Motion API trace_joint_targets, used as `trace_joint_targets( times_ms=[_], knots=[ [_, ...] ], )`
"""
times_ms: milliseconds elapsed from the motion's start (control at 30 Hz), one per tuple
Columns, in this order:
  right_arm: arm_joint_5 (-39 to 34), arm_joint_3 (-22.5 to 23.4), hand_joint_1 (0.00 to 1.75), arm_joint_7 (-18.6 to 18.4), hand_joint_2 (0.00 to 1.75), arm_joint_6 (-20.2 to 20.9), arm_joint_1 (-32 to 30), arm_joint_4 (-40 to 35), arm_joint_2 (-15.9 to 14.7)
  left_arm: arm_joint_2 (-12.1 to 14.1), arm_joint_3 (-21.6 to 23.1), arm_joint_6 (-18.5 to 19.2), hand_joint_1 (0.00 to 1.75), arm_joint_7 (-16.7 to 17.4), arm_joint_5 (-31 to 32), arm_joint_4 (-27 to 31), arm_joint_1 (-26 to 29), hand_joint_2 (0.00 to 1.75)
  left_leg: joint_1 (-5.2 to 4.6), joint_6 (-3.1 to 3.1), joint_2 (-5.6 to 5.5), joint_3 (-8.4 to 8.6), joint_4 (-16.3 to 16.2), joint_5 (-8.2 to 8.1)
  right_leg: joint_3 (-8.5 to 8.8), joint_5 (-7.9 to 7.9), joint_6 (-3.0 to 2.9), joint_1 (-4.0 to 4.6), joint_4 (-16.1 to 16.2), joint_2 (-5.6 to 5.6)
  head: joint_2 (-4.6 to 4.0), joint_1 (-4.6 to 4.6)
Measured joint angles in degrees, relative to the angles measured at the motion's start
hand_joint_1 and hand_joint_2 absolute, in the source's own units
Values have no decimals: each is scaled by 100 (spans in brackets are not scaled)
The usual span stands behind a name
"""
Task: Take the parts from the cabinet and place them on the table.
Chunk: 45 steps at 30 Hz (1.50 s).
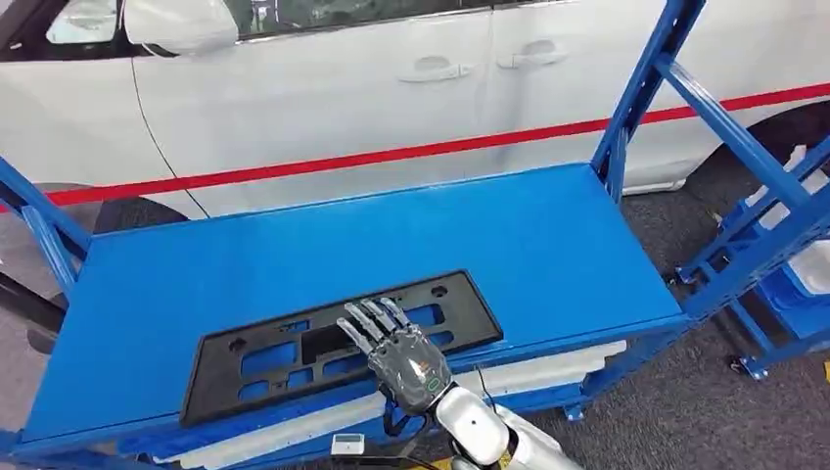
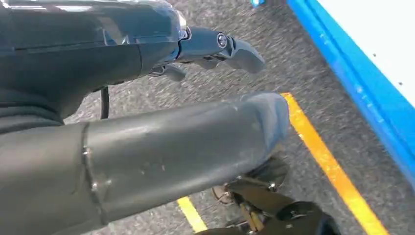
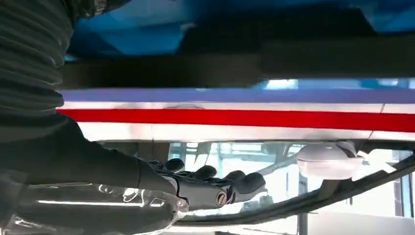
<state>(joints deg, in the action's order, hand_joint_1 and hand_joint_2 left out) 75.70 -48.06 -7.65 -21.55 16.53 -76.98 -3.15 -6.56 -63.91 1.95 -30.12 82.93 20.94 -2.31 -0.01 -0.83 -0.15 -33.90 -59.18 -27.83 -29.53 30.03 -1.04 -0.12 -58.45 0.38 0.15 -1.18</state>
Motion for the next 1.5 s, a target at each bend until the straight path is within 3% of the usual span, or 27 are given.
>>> trace_joint_targets(
  times_ms=[33,133,233,267,300,333,400,433,467,533,567,633,667,733,800,867,933,1000,1033,1133,1167,1233,1300,1367,1433,1467,1500],
  knots=[
    [-70,20,0,2,175,-22,-20,0,26,2,2,-4,0,7,-11,7,34,0,-5,-55,-3,4,44,162,60,0,46,4,-50,0,0,0],
    [-269,138,0,13,175,-161,-37,-11,59,-18,9,-4,0,5,-55,35,45,0,51,-154,-2,195,135,147,2,54,120,1,-313,-4,-2,-2],
    [-337,265,0,15,175,-227,-82,-39,74,-22,13,-4,0,5,-77,59,60,0,50,-218,-2,243,143,88,-697,596,175,-32,-1403,-9,0,0],
    [-359,304,0,13,175,-234,-123,-42,74,-22,13,-4,0,5,-79,72,79,0,50,-218,-3,260,137,68,-942,673,206,-39,-1700,-9,0,-2],
    [-376,332,0,17,175,-240,-154,-42,74,-24,13,-4,0,5,-85,85,93,0,51,-209,-6,287,136,43,-1045,608,213,-50,-1740,-10,0,0],
    [-405,370,0,22,175,-249,-179,-48,74,-31,13,-11,0,7,-92,85,112,0,52,-197,-12,333,135,6,-1033,371,226,-65,-1529,-12,0,-2],
    [-497,422,150,53,175,-251,-200,-90,83,-57,15,-15,0,7,-94,99,134,0,56,-160,-18,450,130,-80,-745,-308,184,-70,-652,-24,0,0],
    [-570,459,171,74,175,-240,-213,-109,88,-72,15,-18,0,7,-94,118,143,0,58,-129,-20,478,136,-132,-619,-542,148,-64,-225,-36,0,0],
    [-624,483,175,103,175,-216,-219,-109,90,-79,15,-22,0,9,-101,136,137,0,53,-99,-20,514,127,-148,-656,-314,132,-16,-251,-39,0,0],
    [-724,522,175,125,175,-149,-246,-127,116,-94,15,-24,0,11,-107,164,139,0,50,-7,-14,459,147,-203,-648,-444,61,-1,-140,-31,0,-6],
    [-772,538,175,122,175,-105,-259,-127,127,-103,15,-26,0,11,-109,182,154,0,41,36,-11,514,77,-158,-634,-421,15,-2,-133,-26,0,0],
    [-790,547,175,125,175,-74,-260,-155,160,-109,15,-31,0,11,-107,219,160,0,60,79,-8,528,30,-262,-529,-432,-50,-42,-68,-24,0,0],
    [-801,557,175,125,175,-46,-251,-155,173,-134,15,-29,0,7,-107,223,154,0,64,85,-8,418,-208,-400,-500,-422,-70,-45,-57,-26,-2,-2],
    [-816,557,173,127,175,-9,-256,-155,199,-136,15,-31,0,7,-109,243,146,0,72,123,-7,-79,-1084,-803,-493,-395,-109,-32,-59,-36,-2,2],
    [-822,557,171,125,175,11,-272,-149,199,-138,15,-31,0,11,-107,262,184,0,72,138,-7,-447,-1609,-909,-490,-369,-124,-17,-66,-31,0,2],
    [-829,557,171,122,175,90,-272,-149,199,-140,15,-28,0,13,-107,278,213,0,71,127,-7,-347,-1178,-494,-445,-336,-114,-14,-71,-8,0,2],
    [-838,557,175,116,175,122,-262,-172,199,-140,15,-24,0,13,-107,299,208,0,70,73,-5,64,-139,162,-367,-293,-81,-12,-73,-5,0,2],
    [-838,559,175,92,175,173,-252,-186,214,-144,15,-18,0,11,-103,321,187,0,14,45,-2,85,72,-121,-388,-285,-33,4,-89,-9,0,4],
    [-838,564,173,87,175,186,-249,-201,214,-147,15,-15,0,18,-103,332,200,0,11,-5,-7,112,48,50,-387,-273,5,6,-91,-6,0,0],
    [-838,582,168,92,175,177,-244,-212,212,-171,15,0,0,16,-96,339,229,0,74,-106,15,169,150,146,-355,-212,101,6,-111,-7,0,0],
    [-838,588,168,98,175,175,-246,-214,210,-173,15,2,0,11,-92,341,214,0,70,-136,13,179,171,154,-421,-78,124,14,-274,-12,0,0],
    [-836,597,168,98,175,177,-254,-212,208,-179,15,13,0,11,-83,363,207,0,62,-169,15,173,169,149,-847,380,163,-19,-1145,-13,0,0],
    [-838,610,168,98,175,175,-275,-212,186,-182,15,15,0,11,-81,370,212,0,58,-182,15,171,163,137,-1193,549,187,-27,-1791,-14,-2,0],
    [-838,614,168,105,175,175,-275,-210,168,-190,15,17,0,11,-81,370,221,0,58,-171,10,196,160,120,-1074,209,185,-33,-1469,-17,0,0],
    [-838,619,171,105,175,173,-268,-212,166,-203,15,26,0,11,-76,370,217,0,56,-145,-5,242,156,92,-573,-326,126,-25,-437,-20,0,0],
    [-836,621,175,103,175,177,-260,-212,166,-214,15,28,0,11,-76,370,216,0,50,-126,-8,246,151,75,-430,-343,80,-8,-103,-23,0,0],
    [-827,621,175,96,175,188,-256,-214,168,-217,15,28,0,11,-74,372,205,0,13,-88,-20,229,117,50,-407,-334,73,11,-36,-28,0,0]
  ],
)
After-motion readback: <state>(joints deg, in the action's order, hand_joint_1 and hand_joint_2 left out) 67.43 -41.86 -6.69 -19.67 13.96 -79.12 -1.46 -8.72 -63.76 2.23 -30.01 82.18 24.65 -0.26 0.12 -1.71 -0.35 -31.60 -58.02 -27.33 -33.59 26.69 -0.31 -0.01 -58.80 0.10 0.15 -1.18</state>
